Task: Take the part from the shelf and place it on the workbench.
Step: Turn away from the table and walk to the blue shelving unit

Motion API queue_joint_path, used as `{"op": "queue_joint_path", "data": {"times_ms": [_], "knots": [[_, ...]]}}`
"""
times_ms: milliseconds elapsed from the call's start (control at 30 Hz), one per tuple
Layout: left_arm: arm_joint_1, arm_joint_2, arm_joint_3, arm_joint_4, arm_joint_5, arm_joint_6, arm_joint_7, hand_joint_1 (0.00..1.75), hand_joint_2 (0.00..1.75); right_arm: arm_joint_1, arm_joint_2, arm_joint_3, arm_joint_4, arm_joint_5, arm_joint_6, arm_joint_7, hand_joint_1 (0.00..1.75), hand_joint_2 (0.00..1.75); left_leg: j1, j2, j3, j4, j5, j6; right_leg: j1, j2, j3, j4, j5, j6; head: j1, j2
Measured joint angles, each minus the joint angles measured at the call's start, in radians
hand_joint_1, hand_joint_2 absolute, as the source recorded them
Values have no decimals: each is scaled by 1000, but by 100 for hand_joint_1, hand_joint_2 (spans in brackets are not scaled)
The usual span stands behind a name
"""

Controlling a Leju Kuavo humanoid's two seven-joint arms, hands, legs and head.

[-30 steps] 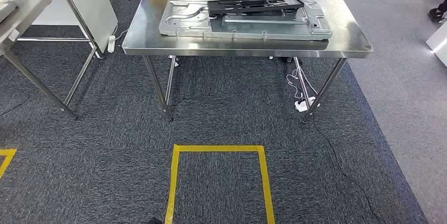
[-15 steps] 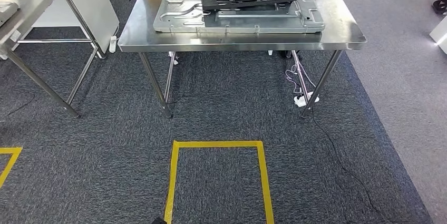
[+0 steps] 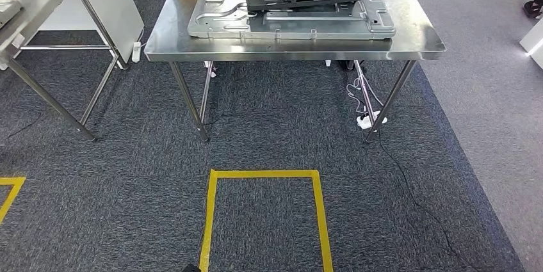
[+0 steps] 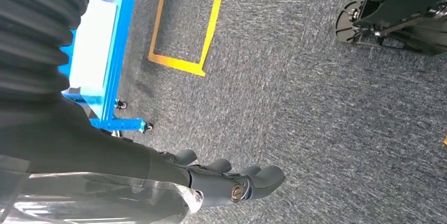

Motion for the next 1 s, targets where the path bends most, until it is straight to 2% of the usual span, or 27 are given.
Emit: {"op": "queue_joint_path", "data": {"times_ms": [133, 200, 267, 300, 333, 400, 433, 467, 500, 533, 567, 600, 667, 733, 800, 833, 867, 933, 967, 1000], "knots": [[0, 0, 0, 0, 0, 0, -1, 0, 0, 0, 1, -4, 0, -2, 0, 0, 0, 0, -1, 0, -7, 8, -2, 8, -1, 0, -3, 0, 3, 7, 0, 0], [0, 0, 0, 0, -2, 0, -4, 0, 0, -1, 3, -4, 0, -2, 1, 0, 0, 0, -3, 0, -8, 8, 0, 14, -3, 0, -4, -3, 6, 14, 0, 0], [0, -2, 0, 0, -5, 0, -7, 0, 0, -1, 6, -5, 0, -2, 2, 0, 0, 0, 2, 4, -3, -7, 12, 24, -3, 2, -6, 0, 2, 22, 0, 0], [0, -3, 0, 0, -6, 0, -8, 0, 0, -1, 6, -6, 0, -2, 2, 0, 0, 0, 5, 7, -1, -16, 19, 28, -3, 3, -16, 21, -16, 26, 1, 0], [0, -4, 0, 0, -6, 0, -8, 0, 0, 0, 6, -6, 0, -2, 2, 0, 0, 0, 7, 12, -2, -23, 25, 32, -3, 3, -35, 63, -46, 29, 2, 0], [0, -4, 0, 0, -9, 0, -9, 0, 0, 0, 6, -7, 1, -2, 1, 0, 0, 0, 6, 23, -9, -24, 28, 35, -5, 4, -91, 188, -119, 33, 2, 0], [1, -4, -1, 0, -12, 0, -9, 0, 0, 1, 6, -7, 1, -2, 1, 0, 0, 0, 6, 28, -14, -22, 29, 35, -6, 3, -113, 240, -140, 36, 2, 0], [1, -4, -2, 0, -17, 0, -9, 0, 0, 2, 6, -7, 2, -2, 0, 0, 0, 0, 6, 35, -17, -19, 29, 34, -8, 3, -119, 260, -140, 39, 2, 0], [2, -4, -4, 0, -22, 0, -9, 0, 0, 3, 6, -7, 3, -2, 0, -1, 0, 0, 7, 42, -21, -14, 28, 33, -11, 0, -104, 239, -121, 41, 2, 0], [2, -5, -7, 0, -27, -1, -10, 0, 0, 3, 6, -8, 3, -2, 0, -1, 0, 0, 8, 49, -24, -9, 27, 30, -15, -8, -72, 185, -91, 44, 2, 0], [2, -5, -9, 0, -29, -1, -11, 0, 0, 3, 7, -8, 3, -2, 0, -2, 0, 0, 9, 56, -27, -1, 25, 26, -17, -26, -35, 117, -66, 43, 2, 0], [2, -6, -11, 0, -31, -1, -11, 0, 0, 2, 7, -8, 3, -2, 0, -2, 0, 0, 7, 62, -29, 7, 21, 18, -17, -42, -5, 58, -45, 40, 2, 0], [2, -5, -15, 0, -34, -1, -13, 0, 0, -1, 8, -8, 4, -2, 0, -4, 0, 0, 4, 75, -29, 16, 18, 2, -13, -55, 14, 11, -33, 26, 0, 0], [1, -5, -18, 0, -37, -1, -13, 0, 0, 0, 9, -8, 4, -2, 1, -4, 0, 0, 6, 87, -26, 15, 20, -12, -10, -36, 9, 13, -26, 8, -1, 0], [0, -5, -21, 0, -38, -1, -13, 0, 0, 1, 9, -8, 5, -2, 2, -2, 0, 0, 12, 65, -35, 39, -6, -25, -12, -19, 2, 9, -14, -10, -1, 0], [1, -5, -23, 0, -38, -1, -13, 0, 0, 0, 10, -9, 5, -1, 2, -1, 0, 0, 14, 43, -49, 78, -38, -30, -13, -10, -2, 7, -8, -18, -1, 0], [2, -5, -23, 0, -38, -1, -13, 0, 0, 0, 10, -9, 5, -1, 3, 0, 0, 0, 15, 19, -71, 136, -78, -33, -12, -1, -7, 7, -4, -22, -1, 0], [7, -5, -23, 0, -39, -1, -13, 0, 0, 0, 11, -9, 5, 0, 3, 1, 0, 0, 15, 0, -115, 260, -143, -32, -6, 22, -19, 9, 4, -28, -1, 0], [8, -5, -23, 0, -39, -1, -13, 0, 0, 0, 12, -9, 5, 0, 3, 1, 0, 0, 14, -2, -121, 287, -151, -29, -3, 35, -25, 11, 7, -28, -1, 0], [9, -5, -23, 0, -39, -2, -13, 0, 0, 1, 12, -9, 5, 0, 3, 2, 0, 0, 12, -4, -108, 276, -140, -23, 1, 49, -29, 12, 11, -29, -1, 0]]}}
